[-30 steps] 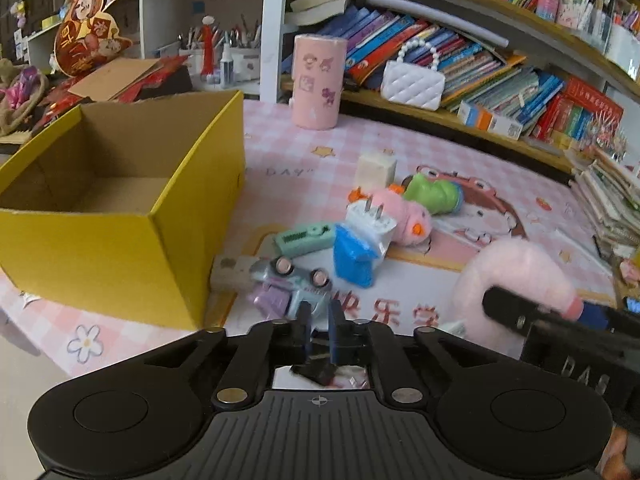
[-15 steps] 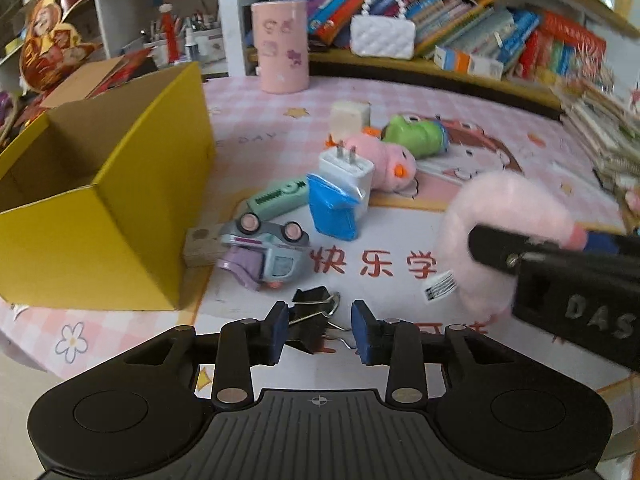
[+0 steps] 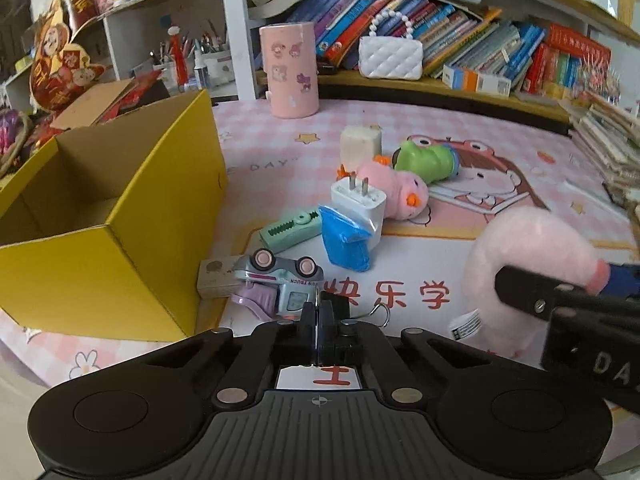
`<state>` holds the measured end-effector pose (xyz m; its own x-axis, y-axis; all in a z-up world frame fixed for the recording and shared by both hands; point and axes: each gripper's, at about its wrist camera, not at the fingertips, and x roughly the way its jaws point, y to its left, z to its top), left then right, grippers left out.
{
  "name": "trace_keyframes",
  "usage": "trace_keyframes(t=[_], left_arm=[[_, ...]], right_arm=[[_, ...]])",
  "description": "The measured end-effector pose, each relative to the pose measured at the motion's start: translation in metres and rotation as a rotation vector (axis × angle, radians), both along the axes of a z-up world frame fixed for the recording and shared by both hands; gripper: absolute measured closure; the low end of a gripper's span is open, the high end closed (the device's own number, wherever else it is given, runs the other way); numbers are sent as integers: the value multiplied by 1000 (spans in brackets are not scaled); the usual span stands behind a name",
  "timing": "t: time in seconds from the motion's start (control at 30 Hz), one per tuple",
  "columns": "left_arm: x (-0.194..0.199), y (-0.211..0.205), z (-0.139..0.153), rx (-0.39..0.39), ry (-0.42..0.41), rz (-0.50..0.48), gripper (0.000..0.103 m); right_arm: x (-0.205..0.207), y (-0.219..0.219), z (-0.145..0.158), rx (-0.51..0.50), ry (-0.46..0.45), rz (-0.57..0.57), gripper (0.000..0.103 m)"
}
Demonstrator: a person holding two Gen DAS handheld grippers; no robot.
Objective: Organize objects
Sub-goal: 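Lift the pink plush pig with the right tool while the left tool grasps a black clip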
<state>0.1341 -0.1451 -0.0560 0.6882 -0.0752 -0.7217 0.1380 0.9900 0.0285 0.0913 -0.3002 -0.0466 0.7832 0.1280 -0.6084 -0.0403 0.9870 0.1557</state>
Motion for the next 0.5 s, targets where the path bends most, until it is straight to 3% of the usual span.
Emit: trace_keyframes(t=[0.5], left_arm=[[-33,58,22,-84,-50,-8,103]], right_arm=[[-31,50,16,-32,-38,10,47]])
